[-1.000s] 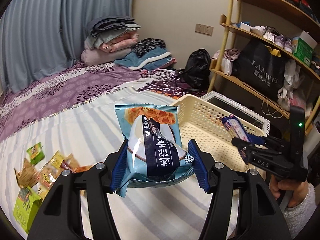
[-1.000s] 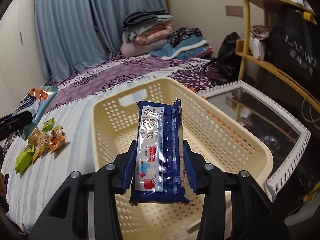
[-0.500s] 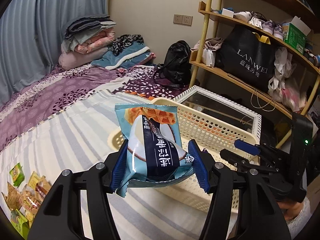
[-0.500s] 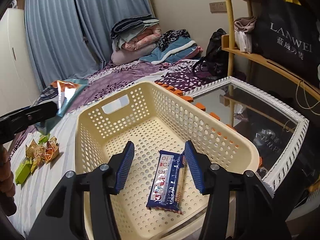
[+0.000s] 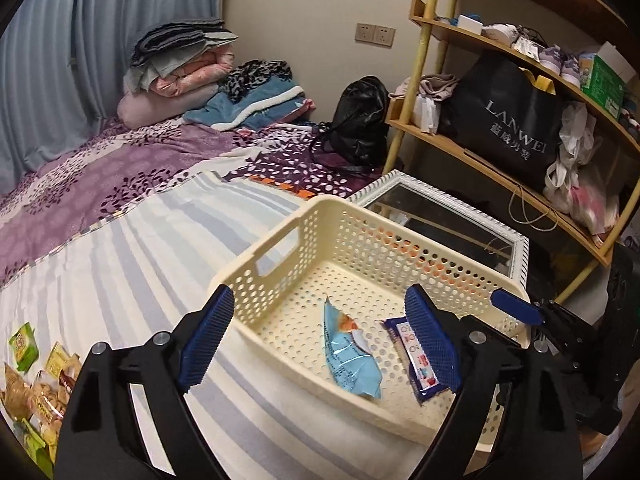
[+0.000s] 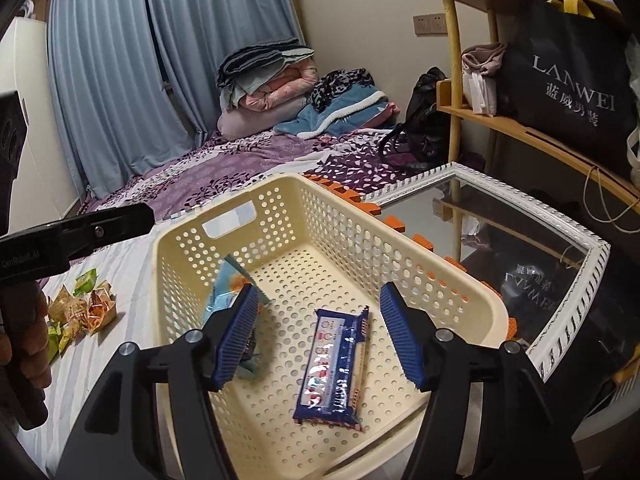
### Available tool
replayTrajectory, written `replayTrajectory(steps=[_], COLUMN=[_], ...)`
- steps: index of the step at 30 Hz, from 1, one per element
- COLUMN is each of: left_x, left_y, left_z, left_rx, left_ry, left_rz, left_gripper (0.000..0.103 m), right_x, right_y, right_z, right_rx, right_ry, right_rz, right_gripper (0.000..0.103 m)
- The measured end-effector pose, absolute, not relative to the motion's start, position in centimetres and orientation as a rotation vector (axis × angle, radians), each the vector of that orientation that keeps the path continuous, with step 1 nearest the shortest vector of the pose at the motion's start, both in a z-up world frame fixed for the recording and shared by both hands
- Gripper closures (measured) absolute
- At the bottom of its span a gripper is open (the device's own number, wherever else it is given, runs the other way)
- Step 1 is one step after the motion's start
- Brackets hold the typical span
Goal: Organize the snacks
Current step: 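Lower both packs into the cream basket and open both tools, then move both tools back over the remaining snack pile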
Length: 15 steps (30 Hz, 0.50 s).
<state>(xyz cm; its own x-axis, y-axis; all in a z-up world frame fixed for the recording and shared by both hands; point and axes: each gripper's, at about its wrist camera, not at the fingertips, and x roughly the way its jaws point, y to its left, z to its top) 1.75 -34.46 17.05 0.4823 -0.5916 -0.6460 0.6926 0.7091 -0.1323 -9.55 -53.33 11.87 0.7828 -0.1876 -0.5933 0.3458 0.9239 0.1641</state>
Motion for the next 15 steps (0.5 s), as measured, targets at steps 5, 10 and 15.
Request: replayTrajectory(steps=[5, 10, 15], left_x=[2.1, 2.1, 2.4], left_y=[-32.4, -30.0, -27.1], left_z=[17.5, 18.0, 18.1], left_rx=[0.137, 0.114, 0.085], left_ry=[0.714, 0.69, 0.693], left_rz=[-0.74, -0.703, -0.663], left_gripper=[0.008, 0.007, 0.007], right_x=[-9.0, -8.4, -7.6], right_y=[-51.4, -49.9, -47.6], right_z=[12.8, 13.3, 14.0], right_rx=[0.256, 0.252, 0.234], right_ry=[0.585, 0.579, 0.577], right_rz=[-0.243, -0.214, -0.162], right_gripper=[0.033, 0.033, 0.033])
